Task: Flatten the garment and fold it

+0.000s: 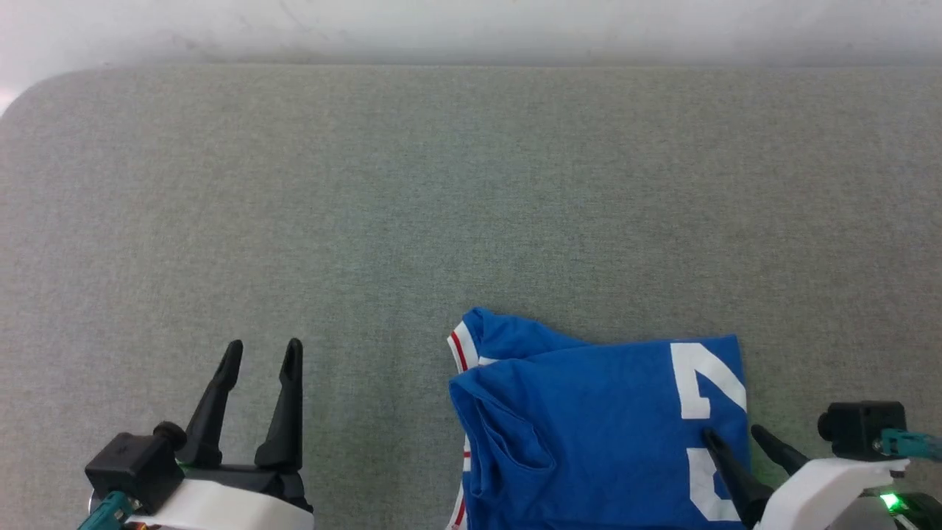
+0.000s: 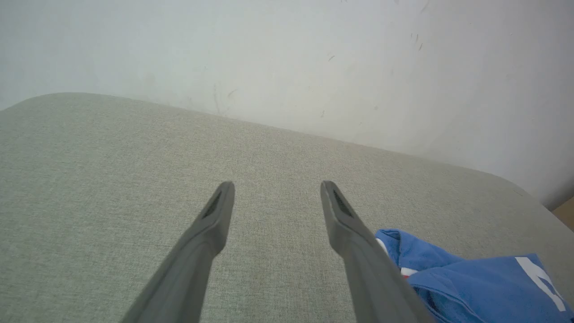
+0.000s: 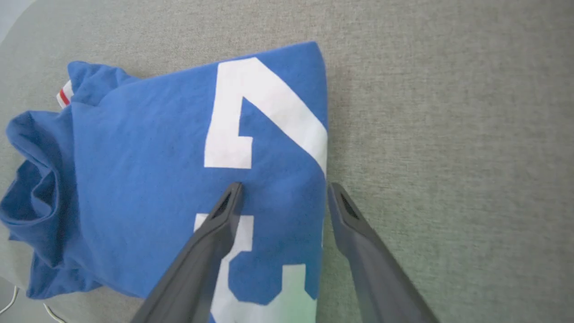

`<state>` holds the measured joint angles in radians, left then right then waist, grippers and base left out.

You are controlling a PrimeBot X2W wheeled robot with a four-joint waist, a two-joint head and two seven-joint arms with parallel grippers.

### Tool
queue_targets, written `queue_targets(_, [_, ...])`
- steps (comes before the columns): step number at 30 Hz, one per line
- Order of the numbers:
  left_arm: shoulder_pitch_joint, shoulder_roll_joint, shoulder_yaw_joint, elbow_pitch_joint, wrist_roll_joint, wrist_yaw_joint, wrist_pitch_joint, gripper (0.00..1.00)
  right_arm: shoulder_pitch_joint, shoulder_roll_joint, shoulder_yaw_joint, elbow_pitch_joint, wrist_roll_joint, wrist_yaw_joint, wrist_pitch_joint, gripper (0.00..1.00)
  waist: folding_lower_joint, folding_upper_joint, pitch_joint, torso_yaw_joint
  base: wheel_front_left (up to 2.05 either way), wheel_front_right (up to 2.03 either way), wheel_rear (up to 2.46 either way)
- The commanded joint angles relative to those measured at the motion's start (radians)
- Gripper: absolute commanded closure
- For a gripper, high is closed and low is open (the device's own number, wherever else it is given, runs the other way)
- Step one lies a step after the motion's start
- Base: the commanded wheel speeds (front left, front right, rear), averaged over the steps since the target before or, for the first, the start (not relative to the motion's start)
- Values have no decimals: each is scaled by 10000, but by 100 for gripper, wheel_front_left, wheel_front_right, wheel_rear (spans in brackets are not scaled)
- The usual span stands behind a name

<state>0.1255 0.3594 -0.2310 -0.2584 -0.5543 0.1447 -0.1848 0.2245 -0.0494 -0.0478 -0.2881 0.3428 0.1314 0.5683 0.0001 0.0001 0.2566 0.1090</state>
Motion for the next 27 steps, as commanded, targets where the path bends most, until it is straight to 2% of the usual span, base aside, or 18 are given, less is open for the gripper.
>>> queue_targets(1, [9, 71, 8, -58, 77, 73, 27, 0, -164, -9, -21, 168, -35, -7, -55, 0, -1, -1, -2, 58, 0, 0, 0])
queue_targets(6, [-2, 106, -30, -132, 94, 121, 114, 0, -631, -9, -121, 1501, 7, -7, -47, 0, -1, -1, -21, 135, 0, 0, 0])
queue_targets(7, [-11, 112, -38, -144, 95, 133, 138, 0, -723, -9, -161, 1758, 120, -7, -45, 40, -1, -1, -30, 142, 0, 0, 0])
queue_targets(9, [-25, 125, -38, -172, 98, 165, 178, 0, -903, -9, -199, 2153, 374, -7, -78, 100, -1, -1, -43, 132, 0, 0, 0])
queue_targets(14, [-63, 141, -32, -219, 101, 216, 197, 0, -1293, -9, -210, 2375, 423, -7, -200, 100, -1, -1, -73, -15, 0, 0, 0])
queue_targets(19, [-124, 159, -37, -277, 108, 227, 179, 0, -1867, -9, -442, 1791, 50, -7, -9, 100, -1, -1, -29, -371, 0, 0, 0])
queue_targets(24, [-320, 275, -20, -479, 188, 219, 219, 0, -2693, -60, -873, 951, -979, -7, 780, 100, -1, -1, 269, -789, 0, 0, 0])
queue_targets(27, [-591, 406, 17, -615, 235, 172, 310, 0, -3170, -442, -1086, 551, -1386, -7, 1404, 100, -1, -1, 556, -1011, 0, 0, 0])
